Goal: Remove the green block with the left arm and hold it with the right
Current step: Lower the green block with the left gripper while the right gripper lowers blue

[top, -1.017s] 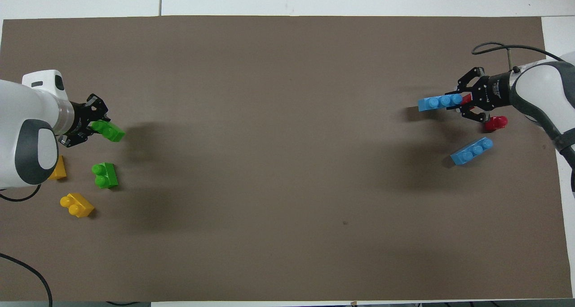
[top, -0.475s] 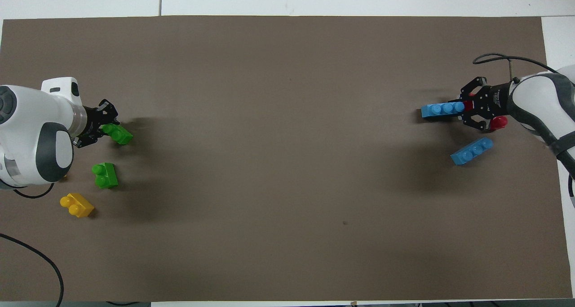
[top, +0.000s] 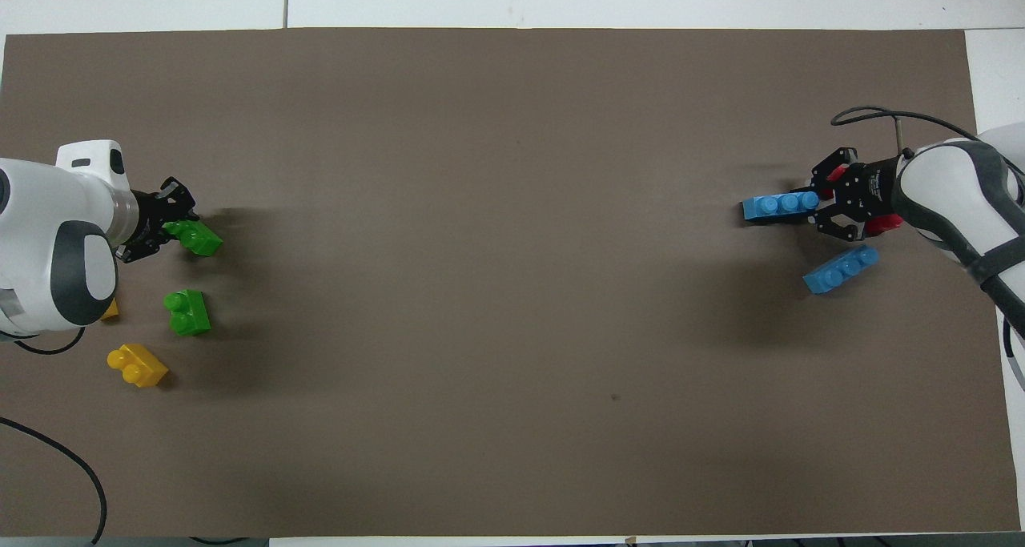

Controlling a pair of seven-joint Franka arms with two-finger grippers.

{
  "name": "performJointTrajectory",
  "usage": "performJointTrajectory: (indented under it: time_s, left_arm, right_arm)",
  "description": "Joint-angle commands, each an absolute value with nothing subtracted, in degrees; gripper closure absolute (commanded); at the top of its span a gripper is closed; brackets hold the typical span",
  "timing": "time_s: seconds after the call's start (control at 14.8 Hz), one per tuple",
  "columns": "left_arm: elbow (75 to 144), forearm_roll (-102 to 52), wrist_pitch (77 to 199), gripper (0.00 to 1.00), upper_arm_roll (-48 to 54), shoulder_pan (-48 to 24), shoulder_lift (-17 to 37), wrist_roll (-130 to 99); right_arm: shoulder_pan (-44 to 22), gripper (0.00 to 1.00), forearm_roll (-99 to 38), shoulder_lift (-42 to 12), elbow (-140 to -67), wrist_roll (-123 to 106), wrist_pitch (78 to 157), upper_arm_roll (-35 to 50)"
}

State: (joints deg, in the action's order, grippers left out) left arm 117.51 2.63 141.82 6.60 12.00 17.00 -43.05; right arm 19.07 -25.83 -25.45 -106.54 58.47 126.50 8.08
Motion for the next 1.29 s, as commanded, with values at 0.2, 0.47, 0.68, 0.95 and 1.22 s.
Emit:
performJointTrajectory:
  time_s: [0.2,0.47,0.68,0.95,1.22]
  left_arm:
    - [118.4,1.4,143.2,0.00,6.8,12.5,17.3,-40.0]
    - [117.3,1.4,138.2,0.00,6.9,12.3,15.2,-40.0]
    - [116.1,1.4,133.3,0.00,7.0,12.1,11.9,-40.0]
    - [111.5,1.4,126.0,0.00,7.1,11.3,8.5,-40.1]
    - [102.0,3.7,119.1,0.00,6.9,7.8,8.0,-34.5]
  right_arm:
    - [19.3,1.00,-25.1,-23.3,-110.1,57.8,126.8,8.4]
    - [19.2,0.22,-25.1,-23.2,-109.1,58.3,126.7,8.4]
    - [19.2,0.12,-25.0,-21.2,-108.2,59.0,125.2,8.4]
    - [19.3,0.08,-25.0,-18.7,-104.7,59.4,120.7,8.3]
    - [19.6,0.07,-20.3,-15.4,-100.8,59.6,117.0,8.3]
